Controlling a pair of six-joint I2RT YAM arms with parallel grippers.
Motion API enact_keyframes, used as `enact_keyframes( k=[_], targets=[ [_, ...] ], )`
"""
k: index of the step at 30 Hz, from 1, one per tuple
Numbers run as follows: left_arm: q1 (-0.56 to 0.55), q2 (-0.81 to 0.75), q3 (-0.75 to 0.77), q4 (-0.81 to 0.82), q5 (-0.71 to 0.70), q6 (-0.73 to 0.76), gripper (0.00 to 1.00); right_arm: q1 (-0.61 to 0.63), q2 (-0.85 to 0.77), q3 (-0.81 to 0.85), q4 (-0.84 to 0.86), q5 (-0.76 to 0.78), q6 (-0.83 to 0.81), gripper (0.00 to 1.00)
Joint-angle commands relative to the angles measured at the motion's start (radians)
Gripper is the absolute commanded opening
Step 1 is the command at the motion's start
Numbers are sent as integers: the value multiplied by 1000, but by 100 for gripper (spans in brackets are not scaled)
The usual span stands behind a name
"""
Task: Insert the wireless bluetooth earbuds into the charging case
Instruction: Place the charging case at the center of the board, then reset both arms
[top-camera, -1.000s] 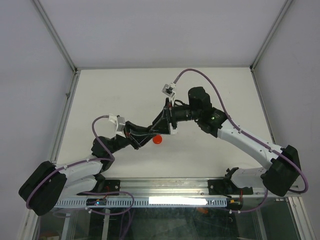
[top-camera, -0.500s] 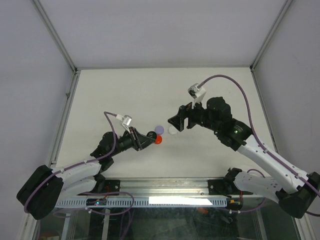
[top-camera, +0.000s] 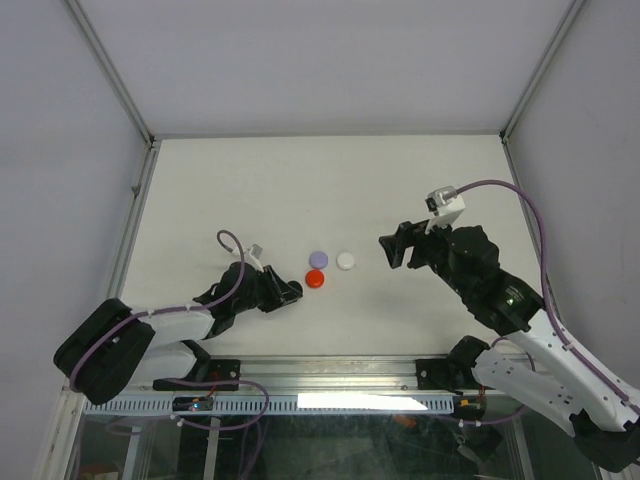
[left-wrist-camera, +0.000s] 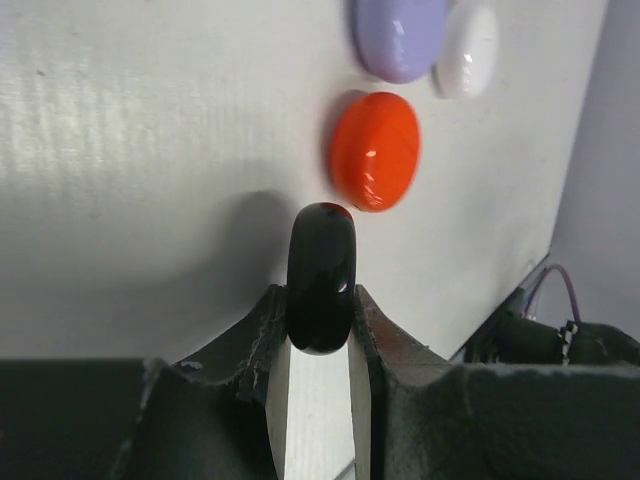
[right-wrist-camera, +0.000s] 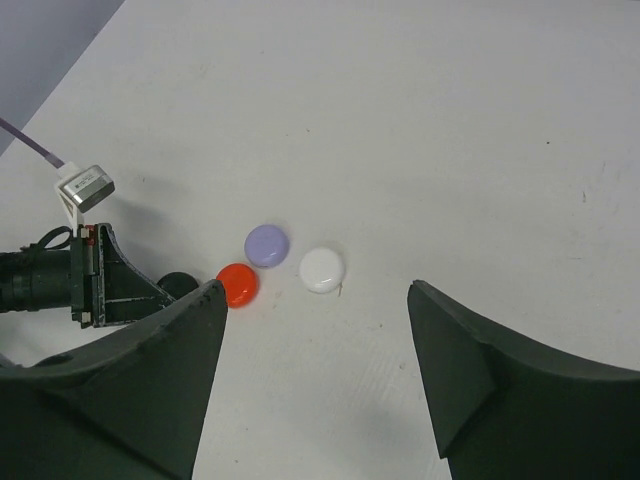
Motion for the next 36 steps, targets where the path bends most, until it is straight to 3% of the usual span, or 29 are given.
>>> enact_keyframes(
  k=[1, 9, 13, 17, 20, 23, 30, 33, 36],
  targets=[
    [-1, 107, 102, 8, -59, -21, 13, -2, -33, -2, -16, 71, -8, 76],
    [-8, 323, 248, 16, 49, 7, 26, -1, -95, -5, -58, 117, -16, 77],
    [-28, 379, 288, 12, 88, 10, 39, -2, -104, -4, -74, 132, -21, 78],
    [-31, 335, 285, -59, 44, 13, 57, -2, -112, 1, -90, 154, -28, 79],
    [-31, 271, 280, -150, -21, 33, 83, -1, -122, 9, -102, 179, -38, 80],
    [-30, 172, 278, -247, -88, 57, 98, -2, -130, 17, -124, 204, -45, 80],
    [-20, -97, 342, -583, -281, 104, 99, -1, -164, 27, -182, 289, -70, 84],
    [-20, -280, 408, -791, -397, 159, 99, -1, -190, 22, -191, 348, -79, 88],
    [-19, -444, 482, -986, -554, 123, 99, -2, -222, 8, -192, 404, -79, 91]
  ],
)
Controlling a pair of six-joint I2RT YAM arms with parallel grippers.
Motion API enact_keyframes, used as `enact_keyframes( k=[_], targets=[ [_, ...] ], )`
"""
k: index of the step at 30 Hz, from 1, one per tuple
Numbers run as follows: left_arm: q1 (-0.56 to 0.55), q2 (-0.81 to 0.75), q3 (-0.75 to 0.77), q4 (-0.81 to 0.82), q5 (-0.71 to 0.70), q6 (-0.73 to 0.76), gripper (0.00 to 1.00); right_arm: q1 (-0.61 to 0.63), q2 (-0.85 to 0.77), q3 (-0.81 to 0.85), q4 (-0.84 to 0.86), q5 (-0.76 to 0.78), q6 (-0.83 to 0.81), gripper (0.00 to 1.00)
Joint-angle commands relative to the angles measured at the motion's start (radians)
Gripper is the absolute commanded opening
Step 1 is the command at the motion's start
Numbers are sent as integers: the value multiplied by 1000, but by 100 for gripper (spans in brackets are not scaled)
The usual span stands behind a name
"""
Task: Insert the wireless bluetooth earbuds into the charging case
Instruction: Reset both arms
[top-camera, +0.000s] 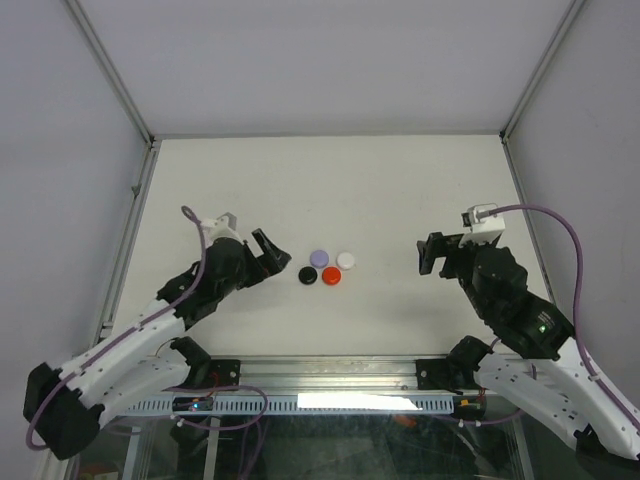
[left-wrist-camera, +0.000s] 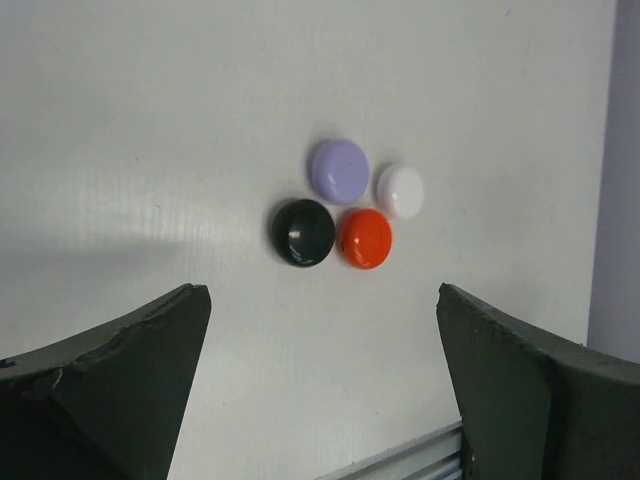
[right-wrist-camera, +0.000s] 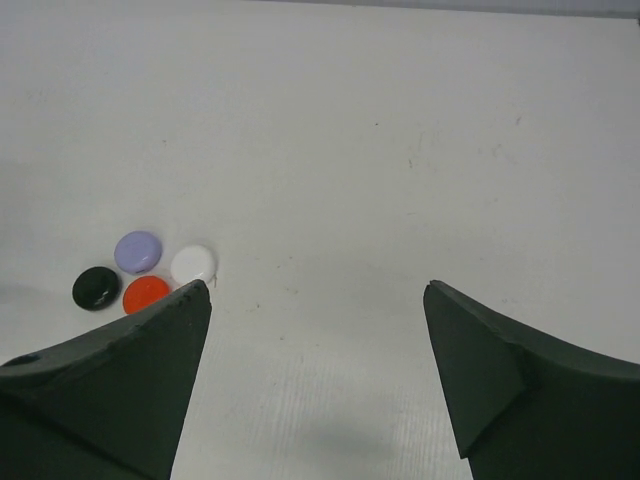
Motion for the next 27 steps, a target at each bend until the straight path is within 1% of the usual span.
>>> enact_keyframes(
  k=[1, 3, 6, 12, 16, 20, 27],
  targets=[
    [7, -240, 143, -329, -276, 16, 99, -2, -50, 11, 14, 131, -14, 92],
    [7, -336, 185, -391, -323, 48, 99, -2, -81, -5, 17, 162, -8, 95],
    [7, -463, 239, -442, -379, 121, 99, -2, -126, -29, 29, 182, -7, 98],
    [7, -640, 258, -438, -454, 267, 99, -2, -178, -60, 59, 169, -12, 99],
    [7, -717, 199, -386, -481, 376, 99, -2, -178, -73, 77, 162, -12, 99],
    [7, -769, 160, -335, -469, 402, 99, -2, -179, -82, 96, 163, -17, 99],
    [9, -769, 147, -337, -480, 426, 99, -1, -199, -84, 99, 172, -25, 99]
  ],
)
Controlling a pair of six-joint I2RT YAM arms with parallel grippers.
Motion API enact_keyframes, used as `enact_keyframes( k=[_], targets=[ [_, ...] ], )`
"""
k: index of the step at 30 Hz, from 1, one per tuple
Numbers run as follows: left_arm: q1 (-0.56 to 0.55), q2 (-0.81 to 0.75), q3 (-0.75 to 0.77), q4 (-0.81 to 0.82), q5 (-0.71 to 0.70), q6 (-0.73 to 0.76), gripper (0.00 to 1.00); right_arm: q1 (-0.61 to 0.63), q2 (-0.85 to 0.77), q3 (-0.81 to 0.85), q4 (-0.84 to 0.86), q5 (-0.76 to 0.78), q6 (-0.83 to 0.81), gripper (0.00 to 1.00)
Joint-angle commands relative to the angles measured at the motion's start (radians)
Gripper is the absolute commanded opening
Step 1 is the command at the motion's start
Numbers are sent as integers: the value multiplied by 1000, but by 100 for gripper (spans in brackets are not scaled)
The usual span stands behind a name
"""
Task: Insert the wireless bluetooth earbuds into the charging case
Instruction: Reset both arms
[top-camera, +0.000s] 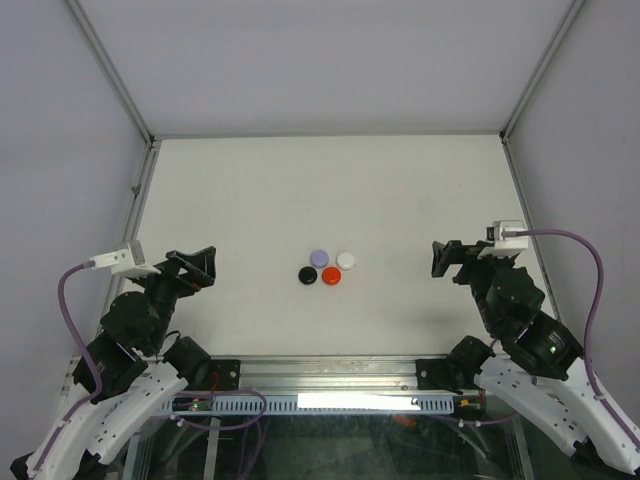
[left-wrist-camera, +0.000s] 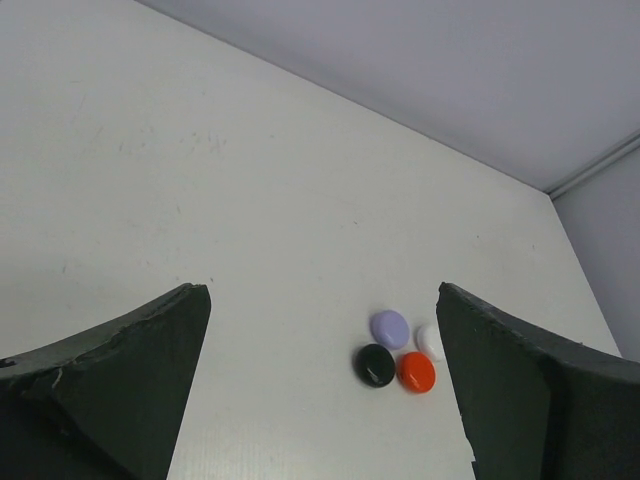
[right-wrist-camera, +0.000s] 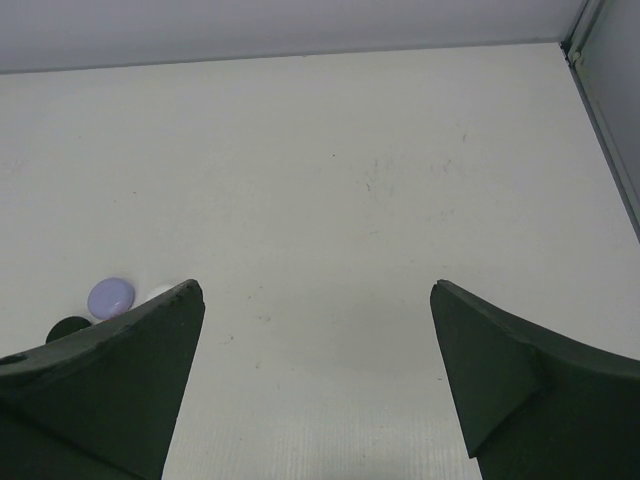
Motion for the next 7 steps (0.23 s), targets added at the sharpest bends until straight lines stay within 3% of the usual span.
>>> enact_keyframes(
  k=[1, 7],
  targets=[
    [8, -1, -6, 47, -12, 52, 99, -2, -23, 9, 63, 27, -16, 99],
    [8, 5, -7, 46, -14, 51, 99, -2, -15, 12, 71, 9, -20, 99]
  ],
)
